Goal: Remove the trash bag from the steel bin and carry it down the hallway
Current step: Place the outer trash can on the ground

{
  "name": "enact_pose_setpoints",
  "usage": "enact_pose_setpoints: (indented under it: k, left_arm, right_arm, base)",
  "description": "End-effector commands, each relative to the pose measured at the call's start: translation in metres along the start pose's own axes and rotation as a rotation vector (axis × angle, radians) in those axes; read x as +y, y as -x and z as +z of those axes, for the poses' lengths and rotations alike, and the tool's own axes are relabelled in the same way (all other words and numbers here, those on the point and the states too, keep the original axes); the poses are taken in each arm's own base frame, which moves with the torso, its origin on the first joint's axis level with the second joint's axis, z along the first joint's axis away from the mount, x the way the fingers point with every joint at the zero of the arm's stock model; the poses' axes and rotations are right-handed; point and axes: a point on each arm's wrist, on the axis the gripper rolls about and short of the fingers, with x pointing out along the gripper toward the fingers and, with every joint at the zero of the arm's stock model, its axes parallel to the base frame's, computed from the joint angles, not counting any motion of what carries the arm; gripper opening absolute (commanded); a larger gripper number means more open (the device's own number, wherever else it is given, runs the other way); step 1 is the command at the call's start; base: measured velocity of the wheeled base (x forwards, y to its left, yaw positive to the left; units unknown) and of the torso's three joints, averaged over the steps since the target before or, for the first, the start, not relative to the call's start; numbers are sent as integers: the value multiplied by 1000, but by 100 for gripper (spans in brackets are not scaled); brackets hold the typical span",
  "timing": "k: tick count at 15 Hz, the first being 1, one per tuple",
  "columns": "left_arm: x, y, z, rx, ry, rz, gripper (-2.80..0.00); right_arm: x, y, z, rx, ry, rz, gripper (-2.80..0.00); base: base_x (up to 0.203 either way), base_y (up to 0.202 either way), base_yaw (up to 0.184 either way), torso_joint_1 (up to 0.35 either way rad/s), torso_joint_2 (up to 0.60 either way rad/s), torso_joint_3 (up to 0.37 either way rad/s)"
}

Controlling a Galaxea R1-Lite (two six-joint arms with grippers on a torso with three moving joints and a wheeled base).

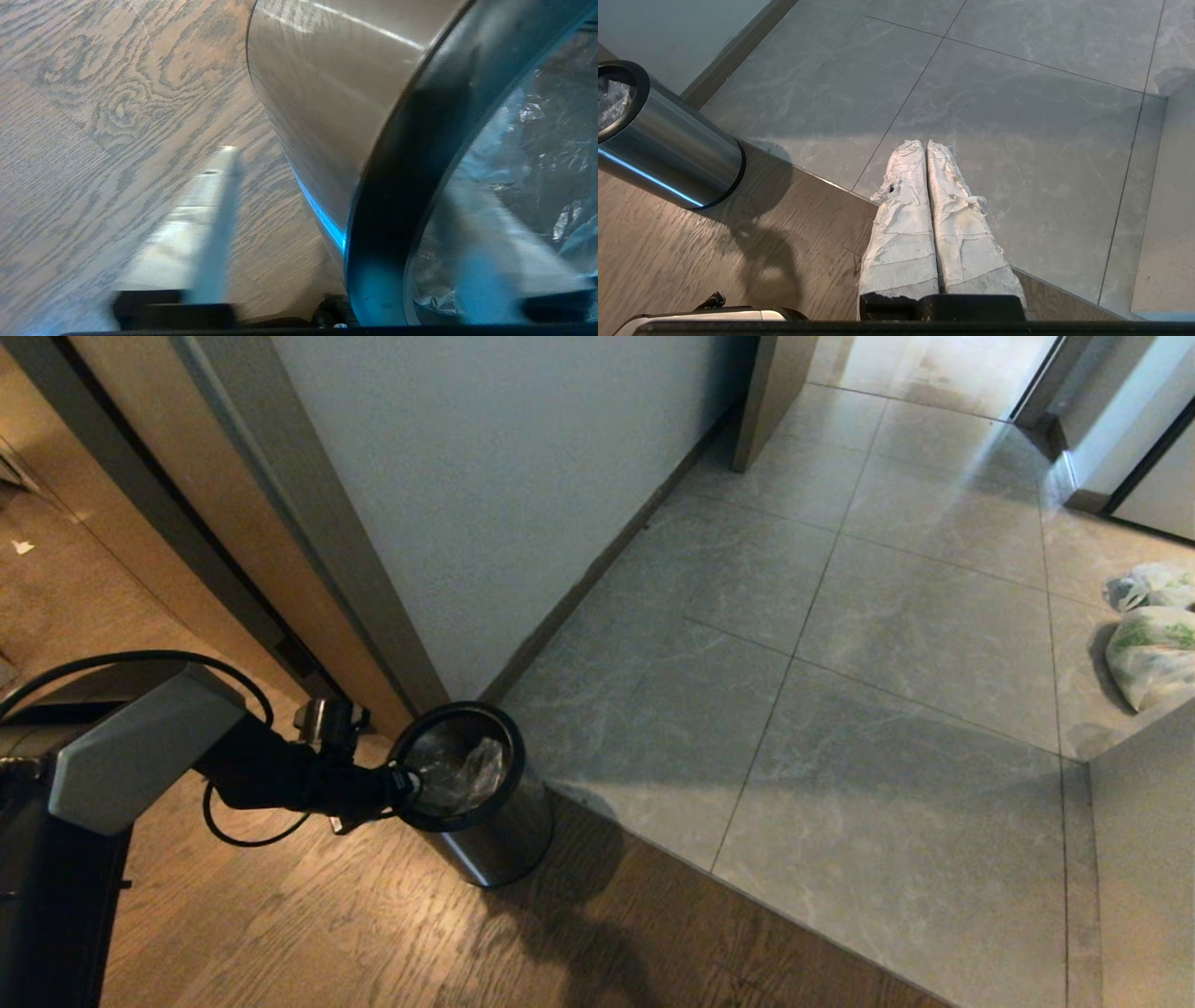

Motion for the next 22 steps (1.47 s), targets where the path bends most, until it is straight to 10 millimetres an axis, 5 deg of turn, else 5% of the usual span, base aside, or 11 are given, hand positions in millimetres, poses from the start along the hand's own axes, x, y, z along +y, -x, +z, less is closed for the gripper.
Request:
enact_pose_setpoints:
  k: [1, 10, 22]
  left_arm:
    - [-1, 0, 1, -4, -5, 0, -280]
    - [-8, 6, 2, -25, -15, 1, -280]
    - [-47, 70, 14, -143, -37, -50, -280]
  right_arm:
    - [0, 0, 0, 0, 0, 0, -280]
    - [0, 0, 0, 0, 0, 0, -280]
    - [0, 0, 0, 0, 0, 0, -280]
  base:
    - [0, 0, 0, 0, 0, 0]
    - [0, 0, 0, 0, 0, 0]
    - [0, 0, 0, 0, 0, 0]
